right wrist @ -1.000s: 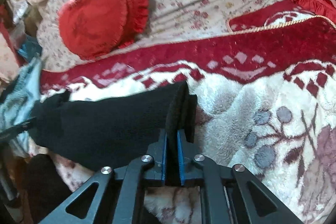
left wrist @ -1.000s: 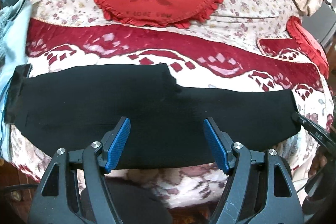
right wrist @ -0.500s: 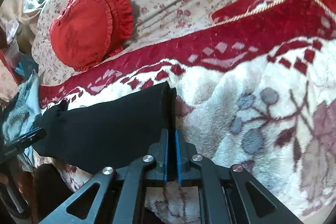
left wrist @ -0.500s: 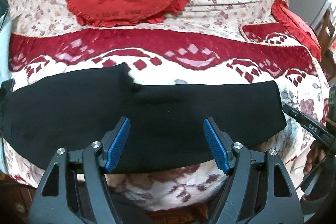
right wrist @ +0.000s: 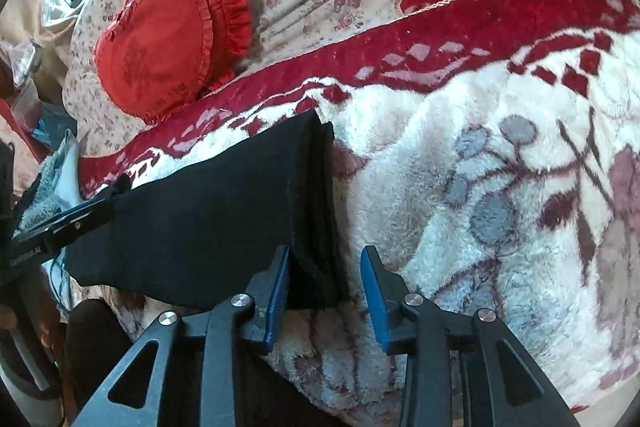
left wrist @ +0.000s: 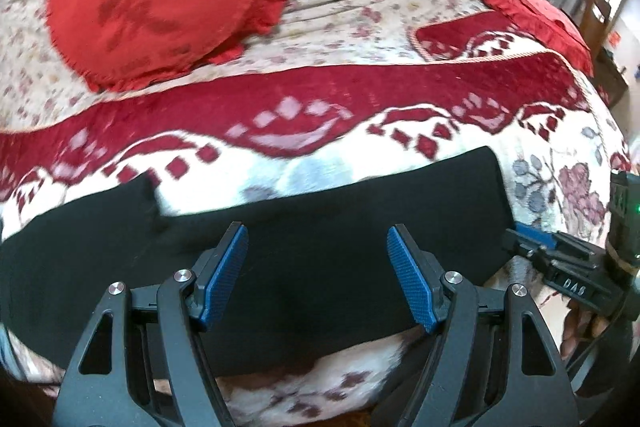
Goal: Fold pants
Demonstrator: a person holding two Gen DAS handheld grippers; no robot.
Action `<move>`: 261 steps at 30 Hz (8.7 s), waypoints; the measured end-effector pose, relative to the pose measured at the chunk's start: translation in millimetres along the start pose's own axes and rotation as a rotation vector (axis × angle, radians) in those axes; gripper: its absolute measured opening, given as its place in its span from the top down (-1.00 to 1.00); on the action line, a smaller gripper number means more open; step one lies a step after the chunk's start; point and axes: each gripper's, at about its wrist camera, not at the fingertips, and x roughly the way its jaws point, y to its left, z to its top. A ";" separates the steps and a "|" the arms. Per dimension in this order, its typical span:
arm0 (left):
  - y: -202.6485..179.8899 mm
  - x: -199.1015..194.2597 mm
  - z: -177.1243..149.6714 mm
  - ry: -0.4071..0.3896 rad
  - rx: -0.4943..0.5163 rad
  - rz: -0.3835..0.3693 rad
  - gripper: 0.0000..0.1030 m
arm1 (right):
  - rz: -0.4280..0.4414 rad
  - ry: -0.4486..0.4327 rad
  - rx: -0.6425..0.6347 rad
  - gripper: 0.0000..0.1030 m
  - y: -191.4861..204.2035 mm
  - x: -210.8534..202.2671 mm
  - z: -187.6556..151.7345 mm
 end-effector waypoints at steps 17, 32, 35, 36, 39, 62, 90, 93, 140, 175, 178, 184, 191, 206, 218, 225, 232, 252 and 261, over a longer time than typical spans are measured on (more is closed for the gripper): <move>-80.6 50.5 50.6 0.068 0.127 -0.193 -0.41 | 0.137 -0.073 0.018 0.23 -16.5 -1.3 -7.8; -130.9 97.0 60.2 0.130 0.234 -0.180 -0.40 | 0.199 -0.090 0.015 0.12 -22.0 0.2 -15.7; -136.2 106.8 57.7 0.146 0.262 -0.159 -0.40 | 0.208 -0.095 0.018 0.12 -22.1 -0.1 -17.5; -137.1 109.7 56.8 0.150 0.269 -0.152 -0.40 | 0.212 -0.095 0.020 0.12 -22.4 0.1 -18.4; -138.9 114.6 52.3 0.140 0.292 -0.130 -0.39 | 0.224 -0.100 0.027 0.12 -22.8 0.5 -20.6; -39.8 -26.4 64.9 -0.111 0.183 -0.197 0.58 | 0.399 -0.215 -0.177 0.76 95.6 -54.6 20.7; 146.3 -37.8 -14.8 -0.032 -0.193 -0.024 0.58 | 0.479 0.144 -0.353 0.56 238.4 64.5 -0.7; 139.9 -39.6 -21.0 -0.026 -0.191 -0.035 0.58 | 0.452 0.105 -0.321 0.55 221.3 49.6 6.2; 125.0 -9.1 -64.3 -0.003 -0.288 0.000 0.66 | 0.236 0.161 -0.210 0.55 183.8 71.0 17.3; 124.3 -30.4 -73.6 -0.120 -0.290 -0.008 -0.02 | 0.181 0.132 -0.294 0.51 191.4 48.7 -0.7; 126.5 -33.9 -69.8 -0.129 -0.301 -0.027 -0.10 | 0.186 0.086 -0.293 0.51 194.8 43.2 10.8; 134.0 -16.6 -59.1 -0.088 -0.329 0.006 -0.10 | 0.187 0.076 -0.234 0.51 192.9 63.7 29.3; 132.3 -3.2 -60.9 -0.060 -0.319 0.038 -0.11 | 0.212 0.107 -0.189 0.50 182.3 83.1 32.5; 126.9 -2.9 -62.3 -0.090 -0.299 0.052 -0.20 | 0.292 0.118 -0.134 0.38 174.4 88.0 33.3; 123.0 -3.9 -64.0 -0.094 -0.278 0.058 -0.20 | 0.361 0.152 -0.099 0.34 167.6 83.9 29.5; 121.7 -3.9 -64.4 -0.093 -0.271 0.053 -0.20 | 0.316 0.162 -0.152 0.34 174.7 79.1 16.8; 119.9 -3.6 -64.4 -0.091 -0.256 0.069 -0.19 | 0.274 0.169 -0.204 0.33 182.9 81.6 7.9; 186.5 -71.8 -98.1 -0.171 -0.487 0.091 -0.20 | 0.270 0.157 -0.346 0.30 253.1 93.4 10.6; 231.6 -89.6 -133.5 -0.164 -0.602 0.149 -0.19 | 0.268 0.187 -0.444 0.27 295.4 117.0 7.7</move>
